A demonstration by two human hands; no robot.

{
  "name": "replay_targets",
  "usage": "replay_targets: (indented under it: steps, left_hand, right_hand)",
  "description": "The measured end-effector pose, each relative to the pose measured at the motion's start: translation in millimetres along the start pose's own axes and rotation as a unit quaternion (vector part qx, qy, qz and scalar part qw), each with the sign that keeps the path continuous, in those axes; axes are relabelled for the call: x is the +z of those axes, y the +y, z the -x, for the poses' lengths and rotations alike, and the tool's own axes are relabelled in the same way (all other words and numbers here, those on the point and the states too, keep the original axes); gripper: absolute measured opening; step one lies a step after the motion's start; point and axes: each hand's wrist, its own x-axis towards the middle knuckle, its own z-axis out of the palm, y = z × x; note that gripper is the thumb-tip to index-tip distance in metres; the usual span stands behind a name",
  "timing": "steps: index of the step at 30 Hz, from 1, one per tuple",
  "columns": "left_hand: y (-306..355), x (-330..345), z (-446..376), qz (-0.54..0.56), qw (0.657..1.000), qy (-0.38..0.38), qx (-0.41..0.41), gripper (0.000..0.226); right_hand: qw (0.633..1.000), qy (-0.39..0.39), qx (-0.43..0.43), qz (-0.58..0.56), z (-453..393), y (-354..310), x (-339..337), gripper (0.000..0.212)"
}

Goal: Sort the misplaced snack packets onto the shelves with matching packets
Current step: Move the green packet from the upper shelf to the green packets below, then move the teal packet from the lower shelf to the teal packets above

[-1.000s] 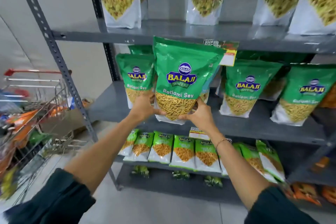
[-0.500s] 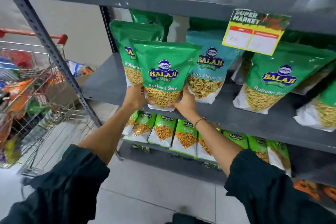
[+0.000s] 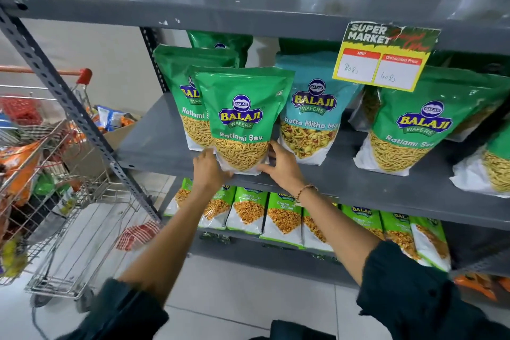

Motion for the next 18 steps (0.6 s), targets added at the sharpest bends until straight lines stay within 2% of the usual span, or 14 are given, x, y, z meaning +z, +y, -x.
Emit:
replay_targets:
  steps: [2,4,6,8,10,13,14,16,18]
  left_hand:
    - [9.7,16.9,19.6,-0.027,0.999,0.020,-0.019,0.050]
    - [26.8,33.7,35.7,0.003,1.000,-0.017,0.003,0.026]
    - [48.7,46.8,42.3,0.038,0.993,-0.089,0.060,0.026]
    - [73.1,54.1,39.0,0.051,0.981,-0.126,0.136,0.022]
    - [94.2,63.7,28.0,0.072,0.979,-0.099,0.165,0.022]
    - [122.5,74.3,11.2,0.126,0.984,-0.091,0.082,0.067]
    - [130.4,77.6,4.0,0.141,0.984,-0.099,0.038,0.075]
    - [139.8,85.1,-10.6,0.136,0.984,-0.110,-0.025,0.075]
    - [140.9,88.6,-20.8,0.089,0.987,-0.128,-0.040,0.069]
  right_hand:
    - [0.999,0.041,0.020,-0.029,13.6,11.8,-7.4,0.036]
    - [0.992,0.119,0.043,-0.017,28.3,29.1,-20.5,0.014]
    - [0.974,0.218,0.069,-0.005,37.6,45.7,-41.6,0.005]
    - [0.953,0.288,0.093,0.009,37.0,59.5,-65.0,0.006]
    - [0.953,0.267,0.122,0.072,26.3,71.0,-84.9,0.014]
    - [0.969,0.153,0.162,0.106,4.6,80.5,-100.1,0.052]
    - [0.977,0.117,0.162,0.077,-1.7,80.9,-103.2,0.065]
    - [0.989,0.060,0.138,-0.012,-10.4,80.0,-107.0,0.080]
    - [0.985,0.031,0.135,-0.098,-12.4,81.4,-107.9,0.086]
